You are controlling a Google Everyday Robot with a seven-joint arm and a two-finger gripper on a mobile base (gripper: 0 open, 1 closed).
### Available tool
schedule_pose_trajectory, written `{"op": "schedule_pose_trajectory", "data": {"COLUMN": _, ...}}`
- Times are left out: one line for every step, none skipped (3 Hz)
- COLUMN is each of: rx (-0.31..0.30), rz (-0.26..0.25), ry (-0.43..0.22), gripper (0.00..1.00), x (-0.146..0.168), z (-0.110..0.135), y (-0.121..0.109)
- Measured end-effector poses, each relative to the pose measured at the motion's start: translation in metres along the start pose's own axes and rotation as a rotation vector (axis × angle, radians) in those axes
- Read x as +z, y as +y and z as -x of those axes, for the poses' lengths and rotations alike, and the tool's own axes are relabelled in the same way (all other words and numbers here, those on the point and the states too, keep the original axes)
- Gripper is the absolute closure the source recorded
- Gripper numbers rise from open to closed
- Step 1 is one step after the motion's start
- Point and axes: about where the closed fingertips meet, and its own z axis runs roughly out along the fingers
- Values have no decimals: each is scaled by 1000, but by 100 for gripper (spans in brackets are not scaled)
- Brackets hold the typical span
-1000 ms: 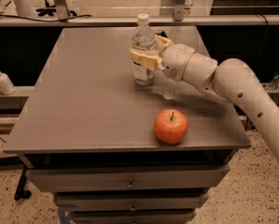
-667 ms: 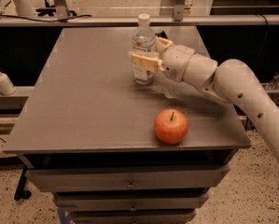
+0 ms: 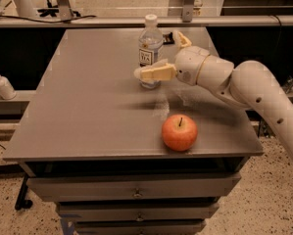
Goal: Place blue plastic bottle upright
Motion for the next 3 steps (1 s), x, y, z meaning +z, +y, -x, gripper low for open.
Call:
{"op": "schedule_pose_trajectory", "data": {"rx": -42, "rz": 0, "ry": 22, "gripper": 0, "x": -18, "z": 15, "y": -8}}
{"op": "schedule_pose_trajectory", "data": {"rx": -121, "rz": -21, "ry": 44, "gripper": 0, "x": -47, "z": 41, "y": -27}}
{"op": "schedule_pose_trajectory", "data": {"rx": -207, "rz": -103, "ry": 77, "gripper": 0, "x": -87, "z": 68, "y": -57}}
